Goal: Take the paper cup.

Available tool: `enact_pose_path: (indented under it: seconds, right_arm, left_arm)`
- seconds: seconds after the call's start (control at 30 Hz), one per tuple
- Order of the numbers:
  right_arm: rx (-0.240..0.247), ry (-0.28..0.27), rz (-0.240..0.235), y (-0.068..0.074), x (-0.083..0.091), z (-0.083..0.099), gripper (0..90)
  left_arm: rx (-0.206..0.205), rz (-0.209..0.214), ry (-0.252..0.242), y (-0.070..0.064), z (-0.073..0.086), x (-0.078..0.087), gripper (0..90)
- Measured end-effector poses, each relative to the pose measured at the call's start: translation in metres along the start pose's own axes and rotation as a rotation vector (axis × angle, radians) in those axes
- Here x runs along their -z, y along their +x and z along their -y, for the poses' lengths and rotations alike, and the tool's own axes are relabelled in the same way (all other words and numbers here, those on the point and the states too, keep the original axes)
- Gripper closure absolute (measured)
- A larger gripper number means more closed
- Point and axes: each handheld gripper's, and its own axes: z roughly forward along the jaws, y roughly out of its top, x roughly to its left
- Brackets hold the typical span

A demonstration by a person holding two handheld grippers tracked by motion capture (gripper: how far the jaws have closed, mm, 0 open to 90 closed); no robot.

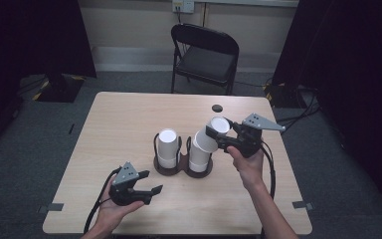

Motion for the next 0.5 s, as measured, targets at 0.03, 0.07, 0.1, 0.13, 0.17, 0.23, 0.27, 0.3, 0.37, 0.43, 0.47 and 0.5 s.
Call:
enact_pose_path:
  seconds: [0.03, 0.07, 0.1, 0.13, 0.17, 0.23, 0.27, 0.3, 0.37, 0.43, 0.47, 0.5]
  right_arm:
    - [0.003, 0.006, 0.005, 0.0, 0.001, 0.0, 33.9]
    - [0.005, 0.008, 0.006, 0.0, 0.003, -0.001, 33.9]
    - [0.005, 0.008, 0.006, 0.0, 0.003, -0.001, 33.9]
    - [-0.003, 0.005, 0.003, -0.001, 0.005, -0.001, 33.9]
    - [-0.006, 0.003, 0.001, -0.001, 0.008, -0.001, 34.0]
    - [-0.012, -0.002, 0.001, -0.001, 0.012, -0.001, 34.0]
    - [-0.024, -0.003, -0.007, -0.001, 0.016, 0.0, 34.0]
    - [-0.024, -0.003, -0.007, -0.001, 0.016, 0.0, 34.0]
    - [-0.045, 0.012, -0.009, 0.001, 0.018, 0.005, 34.1]
    - [-0.05, 0.013, -0.014, 0.002, 0.019, 0.007, 34.0]
    - [-0.057, 0.016, -0.021, 0.003, 0.02, 0.009, 34.0]
    - [-0.072, 0.02, -0.035, 0.005, 0.021, 0.013, 34.0]
  left_arm:
    - [0.003, 0.005, -0.002, -0.001, 0.0, 0.001, 28.7]
    - [-0.003, 0.005, -0.005, -0.001, -0.001, 0.001, 28.6]
    - [-0.003, 0.005, -0.005, -0.001, -0.001, 0.001, 28.3]
    - [0.0, 0.004, -0.007, -0.001, -0.001, 0.001, 28.3]
    - [0.002, 0.005, -0.009, -0.001, -0.001, 0.001, 27.5]
    - [0.003, 0.012, -0.008, -0.001, -0.001, 0.001, 26.9]
    - [0.003, 0.009, -0.009, -0.001, -0.001, 0.002, 26.5]
    - [0.003, 0.009, -0.009, -0.001, -0.001, 0.001, 26.5]
    - [0.003, 0.017, -0.008, -0.001, -0.001, 0.001, 26.3]
    - [0.008, 0.026, -0.013, -0.002, -0.001, 0.001, 25.9]
    - [0.01, 0.028, -0.017, -0.003, -0.001, 0.0, 25.2]
    - [0.004, 0.036, -0.014, -0.005, -0.002, 0.0, 24.6]
